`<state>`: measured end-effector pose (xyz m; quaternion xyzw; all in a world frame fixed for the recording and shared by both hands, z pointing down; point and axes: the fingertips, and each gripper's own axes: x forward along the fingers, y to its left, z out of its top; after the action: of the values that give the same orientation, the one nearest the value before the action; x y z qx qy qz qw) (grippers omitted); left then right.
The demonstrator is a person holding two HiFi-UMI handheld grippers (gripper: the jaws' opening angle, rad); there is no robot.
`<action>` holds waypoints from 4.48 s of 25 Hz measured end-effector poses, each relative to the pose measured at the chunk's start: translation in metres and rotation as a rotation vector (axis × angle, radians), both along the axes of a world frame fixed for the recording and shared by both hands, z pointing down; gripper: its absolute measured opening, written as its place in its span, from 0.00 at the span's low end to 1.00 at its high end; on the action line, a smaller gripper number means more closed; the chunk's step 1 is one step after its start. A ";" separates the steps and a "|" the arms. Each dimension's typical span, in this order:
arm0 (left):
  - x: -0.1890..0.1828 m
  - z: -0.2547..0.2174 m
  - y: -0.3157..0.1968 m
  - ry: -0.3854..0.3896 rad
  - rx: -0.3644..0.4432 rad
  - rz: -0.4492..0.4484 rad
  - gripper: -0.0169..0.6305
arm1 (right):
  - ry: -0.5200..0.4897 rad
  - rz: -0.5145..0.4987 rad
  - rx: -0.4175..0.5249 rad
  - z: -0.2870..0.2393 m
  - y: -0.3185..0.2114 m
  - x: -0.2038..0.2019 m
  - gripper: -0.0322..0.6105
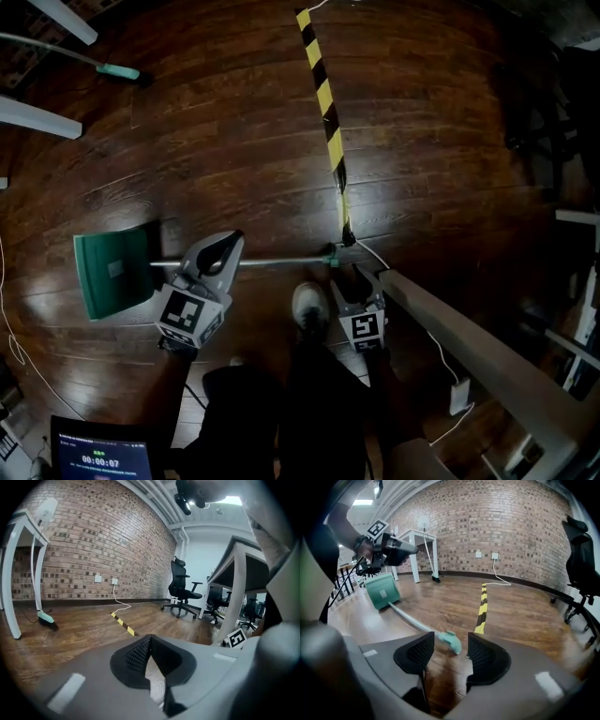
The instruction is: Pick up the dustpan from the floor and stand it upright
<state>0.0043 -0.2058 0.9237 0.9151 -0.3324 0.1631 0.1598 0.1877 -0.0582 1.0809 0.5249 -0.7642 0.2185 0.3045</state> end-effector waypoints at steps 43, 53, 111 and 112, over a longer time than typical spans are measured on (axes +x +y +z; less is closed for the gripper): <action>-0.016 -0.134 -0.015 -0.090 0.127 -0.091 0.03 | 0.307 0.240 0.078 -0.172 -0.080 0.076 0.20; -0.042 -0.238 -0.013 -0.057 0.108 -0.167 0.03 | 0.341 0.242 0.112 -0.292 -0.096 0.055 0.23; -0.173 -0.748 0.087 0.168 0.420 -0.392 0.03 | -0.126 0.005 0.454 -0.852 -0.053 -0.143 0.07; -0.176 -0.755 0.091 0.176 0.432 -0.395 0.03 | -0.130 0.010 0.469 -0.860 -0.047 -0.143 0.07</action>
<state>-0.1714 -0.1144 0.1687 0.8561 -0.5159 -0.0254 0.0182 0.0446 -0.1048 0.2205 0.5700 -0.8094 0.0698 0.1232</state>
